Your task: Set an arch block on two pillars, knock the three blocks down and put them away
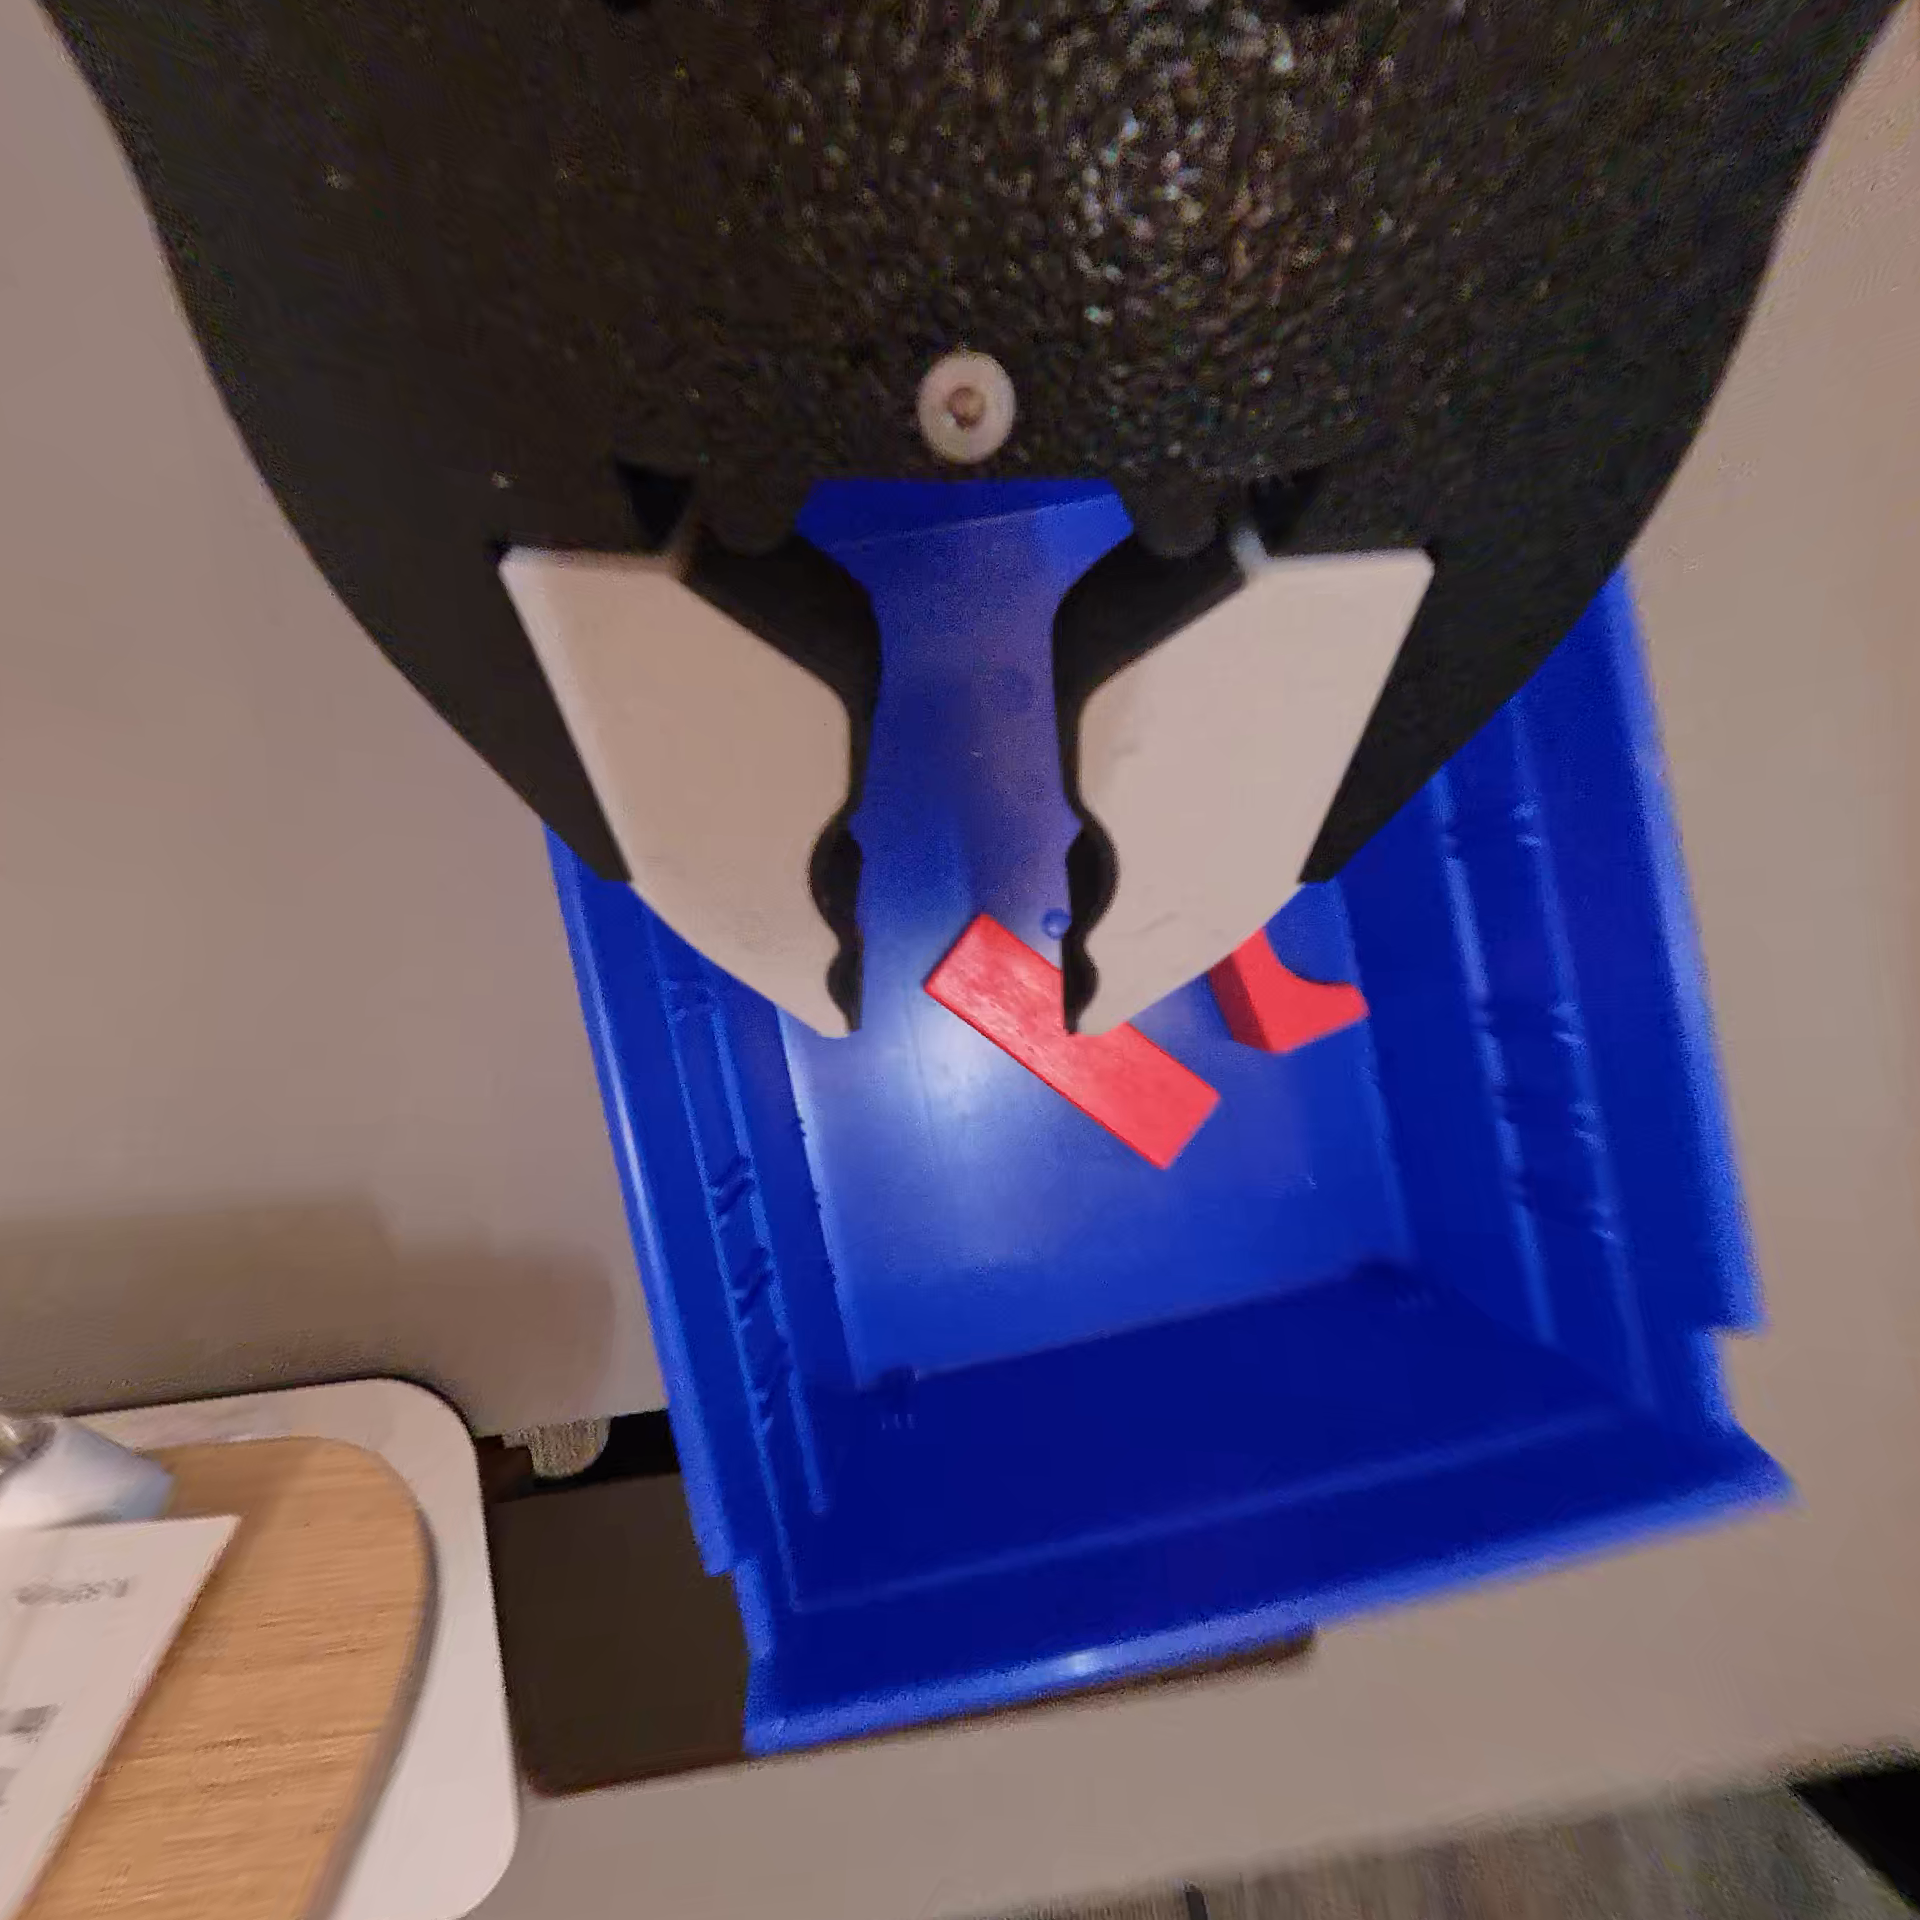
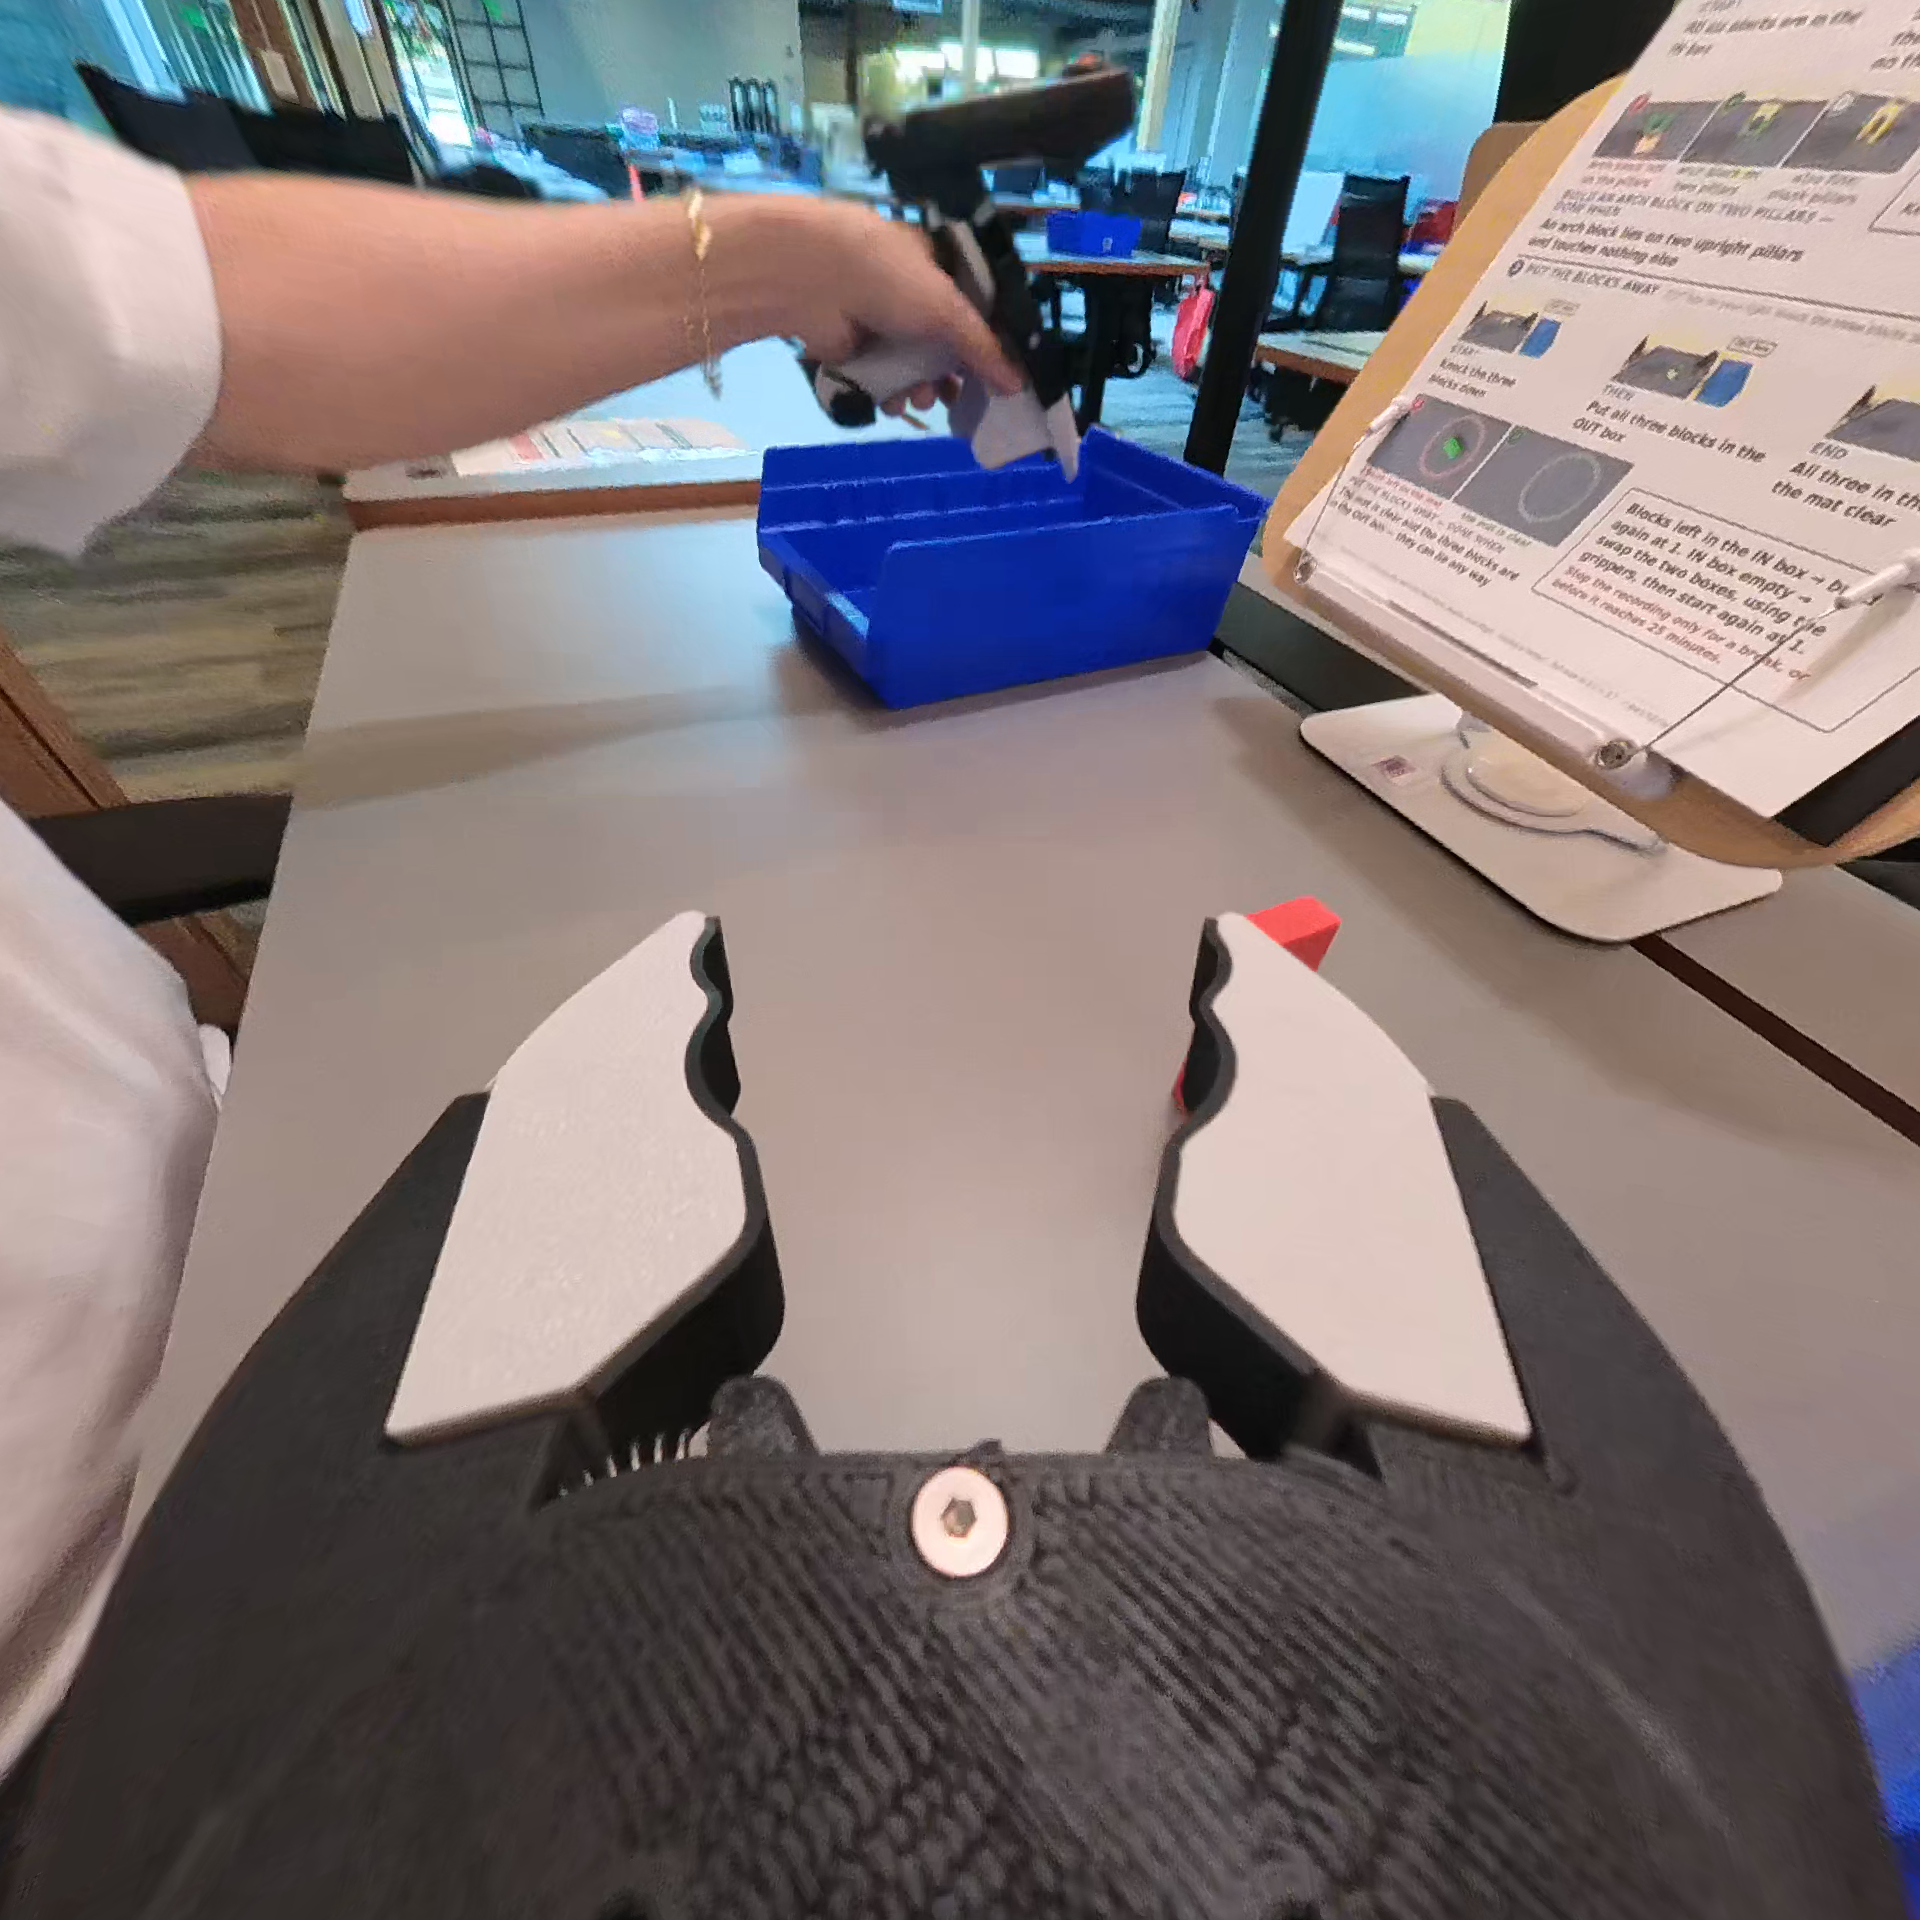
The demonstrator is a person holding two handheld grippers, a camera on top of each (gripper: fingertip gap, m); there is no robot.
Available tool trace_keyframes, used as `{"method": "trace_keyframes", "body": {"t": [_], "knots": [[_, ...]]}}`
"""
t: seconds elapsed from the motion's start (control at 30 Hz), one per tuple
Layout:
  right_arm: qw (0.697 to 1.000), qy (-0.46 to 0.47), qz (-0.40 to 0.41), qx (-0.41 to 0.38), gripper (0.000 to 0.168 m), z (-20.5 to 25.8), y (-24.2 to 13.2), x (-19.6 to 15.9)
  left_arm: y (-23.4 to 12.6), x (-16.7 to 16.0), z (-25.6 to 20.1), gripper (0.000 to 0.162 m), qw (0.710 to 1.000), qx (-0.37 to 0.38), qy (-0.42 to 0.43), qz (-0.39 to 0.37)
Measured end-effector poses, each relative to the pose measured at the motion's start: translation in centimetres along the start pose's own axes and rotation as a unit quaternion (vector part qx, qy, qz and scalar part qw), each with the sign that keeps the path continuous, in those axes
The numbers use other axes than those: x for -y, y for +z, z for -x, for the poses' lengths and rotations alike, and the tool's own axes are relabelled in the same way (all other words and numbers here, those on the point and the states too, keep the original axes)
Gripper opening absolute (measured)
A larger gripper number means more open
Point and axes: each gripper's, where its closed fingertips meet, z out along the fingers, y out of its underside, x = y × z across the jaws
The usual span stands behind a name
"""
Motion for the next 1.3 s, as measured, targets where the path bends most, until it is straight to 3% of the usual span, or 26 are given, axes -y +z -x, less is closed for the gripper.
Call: {"method": "trace_keyframes", "body": {"t": [0.13,0.2,0.3,0.6,1.0,1.3], "knots": [[0.999,-0.019,0.024,-0.01,0.089,0.9,-0.5,-0.8,2.8,-1.5,0.2,0.064,0.989,-0.003,-0.1,0.108],[1.0,-0.024,-0.001,-0.001,0.087,2.0,-0.8,0.0,3.9,-2.9,1.3,0.059,0.974,0.035,-0.151,0.168],[0.999,-0.029,-0.019,0.003,0.085,3.2,-1.1,0.4,5.4,-4.4,1.2,0.057,0.948,0.032,-0.219,0.228],[1.0,-0.013,0.005,-0.005,0.085,4.3,-2.5,-1.8,8.0,-3.6,2.6,0.059,0.9,0.007,-0.369,0.234],[0.999,0.002,0.029,-0.015,0.084,5.3,-3.4,-3.5,9.9,-3.9,4.3,0.063,0.879,0.035,-0.377,0.291],[0.998,0.014,0.052,-0.013,0.084,5.4,-3.3,-4.9,11.1,-4.5,5.7,0.057,0.878,0.072,-0.35,0.317]]}}
